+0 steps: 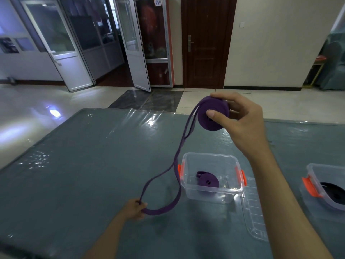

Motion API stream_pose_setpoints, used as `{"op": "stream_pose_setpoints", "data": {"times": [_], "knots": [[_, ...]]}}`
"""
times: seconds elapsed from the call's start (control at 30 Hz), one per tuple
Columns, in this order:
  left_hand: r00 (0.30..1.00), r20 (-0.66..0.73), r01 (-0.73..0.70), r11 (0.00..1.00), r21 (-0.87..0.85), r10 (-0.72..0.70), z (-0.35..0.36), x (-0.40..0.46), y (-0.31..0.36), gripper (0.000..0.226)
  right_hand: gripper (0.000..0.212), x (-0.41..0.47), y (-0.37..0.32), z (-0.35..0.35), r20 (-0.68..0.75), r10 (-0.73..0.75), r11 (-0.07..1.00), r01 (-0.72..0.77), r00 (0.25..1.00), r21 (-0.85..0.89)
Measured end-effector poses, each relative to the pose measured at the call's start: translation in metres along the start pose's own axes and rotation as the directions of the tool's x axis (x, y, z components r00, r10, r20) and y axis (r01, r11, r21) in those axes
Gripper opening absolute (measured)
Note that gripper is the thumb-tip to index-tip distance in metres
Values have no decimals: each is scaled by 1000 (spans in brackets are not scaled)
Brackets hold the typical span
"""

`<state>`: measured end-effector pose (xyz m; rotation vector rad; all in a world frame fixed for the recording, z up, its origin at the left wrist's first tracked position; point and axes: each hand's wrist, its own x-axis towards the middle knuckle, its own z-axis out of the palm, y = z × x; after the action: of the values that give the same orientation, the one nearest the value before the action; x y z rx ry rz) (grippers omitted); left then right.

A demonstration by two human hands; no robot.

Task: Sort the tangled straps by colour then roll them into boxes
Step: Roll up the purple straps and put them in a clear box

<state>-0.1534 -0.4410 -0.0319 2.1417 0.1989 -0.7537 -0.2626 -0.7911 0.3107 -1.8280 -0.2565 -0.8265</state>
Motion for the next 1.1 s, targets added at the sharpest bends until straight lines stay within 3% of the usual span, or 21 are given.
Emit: {"op": "stream_pose_setpoints", "data": {"times": [0.03,0.13,0.2,0.27,0.33,0.4,0.5,0.57,0.67,0.87,1.0,1.1], "knots": [[999,50,-2,992,126,-4,-5,0,1,21,41,0,0,0,14,-3,1000,4,1000,-5],[980,197,-54,901,431,-35,-17,-14,32,60,41,-1,-2,0,68,-12,1000,13,998,-11],[957,290,-181,815,551,16,-26,-26,68,58,41,-3,-1,2,104,-7,1000,8,995,-3],[935,278,-350,704,618,220,-32,-43,114,43,40,-6,-1,3,131,1,1000,-2,991,9],[847,161,-514,704,490,507,-33,-70,163,31,40,-8,-1,5,145,6,1000,-8,989,15],[698,-34,-701,693,167,715,-29,-113,214,24,39,-10,-1,5,150,17,999,-21,988,26],[530,-160,-843,497,-205,833,-22,-176,277,27,40,-13,-1,4,167,24,1000,-27,986,12],[464,-163,-871,415,-262,871,-17,-206,300,32,46,-15,-1,2,172,36,999,-39,985,19],[432,-195,-894,388,-226,881,-9,-220,315,31,57,-17,-2,-3,161,68,997,-74,985,31],[341,-293,-940,318,-124,893,4,-214,318,36,47,-21,2,-10,122,86,996,-84,989,-18],[415,-318,-888,304,-345,852,8,-212,316,40,47,-21,1,-12,89,76,997,-76,993,4],[438,-278,-836,273,-477,855,5,-208,315,27,46,-18,-3,-14,17,74,992,-76,997,98]]}}
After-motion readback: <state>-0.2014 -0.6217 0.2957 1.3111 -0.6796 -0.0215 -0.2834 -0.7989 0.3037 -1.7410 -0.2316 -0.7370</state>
